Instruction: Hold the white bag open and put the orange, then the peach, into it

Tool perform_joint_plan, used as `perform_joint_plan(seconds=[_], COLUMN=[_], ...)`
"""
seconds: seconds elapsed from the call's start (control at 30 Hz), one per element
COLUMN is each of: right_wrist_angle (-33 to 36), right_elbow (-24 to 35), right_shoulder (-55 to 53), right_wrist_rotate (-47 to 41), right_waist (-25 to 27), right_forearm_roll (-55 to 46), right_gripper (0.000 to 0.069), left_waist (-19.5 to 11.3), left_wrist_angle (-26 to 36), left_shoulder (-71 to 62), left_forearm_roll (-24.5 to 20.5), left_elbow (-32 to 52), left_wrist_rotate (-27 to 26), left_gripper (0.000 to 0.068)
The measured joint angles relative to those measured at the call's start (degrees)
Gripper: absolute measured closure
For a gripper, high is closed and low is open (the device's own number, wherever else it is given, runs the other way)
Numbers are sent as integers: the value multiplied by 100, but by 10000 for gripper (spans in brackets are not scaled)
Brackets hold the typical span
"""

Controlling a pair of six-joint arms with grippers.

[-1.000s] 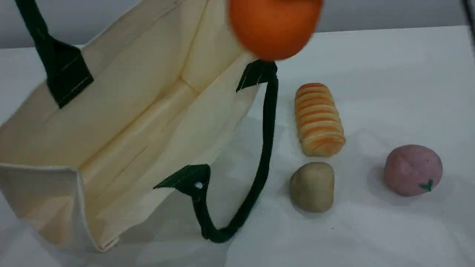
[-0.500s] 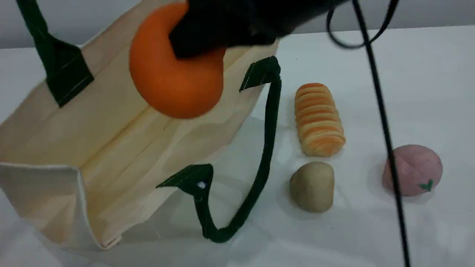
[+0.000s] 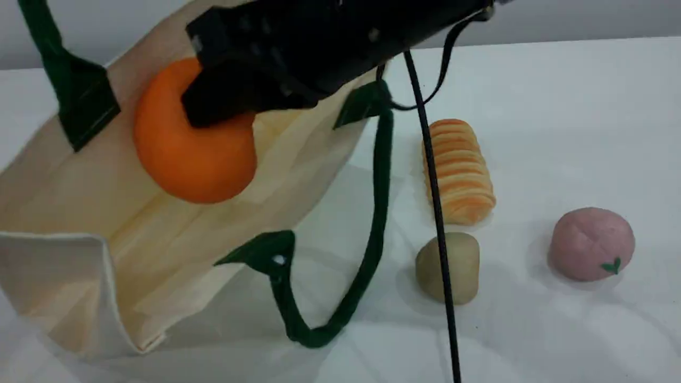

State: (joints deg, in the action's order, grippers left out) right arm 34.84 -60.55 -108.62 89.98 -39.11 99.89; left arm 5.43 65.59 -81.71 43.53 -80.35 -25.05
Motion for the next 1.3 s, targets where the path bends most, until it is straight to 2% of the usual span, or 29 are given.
perform_joint_plan(seconds=[0.13, 0.23, 0.33, 0.4, 0.5, 0.67, 0.83, 1.1, 1.2, 1.3], right_wrist_angle=[-181, -117, 111, 247, 218, -350, -926, -577, -295, -349], right_elbow=[0, 5, 5, 5, 5, 22, 214, 675, 946, 1256], right_shoulder=[-30, -30, -7, 52, 216, 686, 1113, 1275, 1275, 1270], right_wrist_rotate=[0, -5, -5, -5, -5, -5, -472, -2307, -2785, -3085], right_waist=[-70, -94, -94, -94, -87, 81, 510, 1590, 1980, 2352], right_forearm_roll=[11, 19, 19, 19, 16, -118, -1262, -3284, -3855, -4264], right_gripper=[557, 432, 263, 177, 95, 92, 111, 113, 113, 113], left_waist=[0, 0, 0, 0, 0, 0, 0, 0, 0, 0], left_wrist_angle=[5, 5, 16, 16, 16, 21, 34, 34, 34, 34], left_shoulder=[0, 0, 0, 0, 0, 8, 20, 20, 20, 20], left_forearm_roll=[0, 5, 5, 5, 5, 11, 11, 5, 0, 0], left_elbow=[0, 0, 0, 0, 0, 0, 0, 0, 0, 0], left_wrist_rotate=[0, 0, 0, 0, 0, 0, 0, -19, -19, -19], left_gripper=[629, 629, 629, 629, 629, 629, 629, 629, 629, 629])
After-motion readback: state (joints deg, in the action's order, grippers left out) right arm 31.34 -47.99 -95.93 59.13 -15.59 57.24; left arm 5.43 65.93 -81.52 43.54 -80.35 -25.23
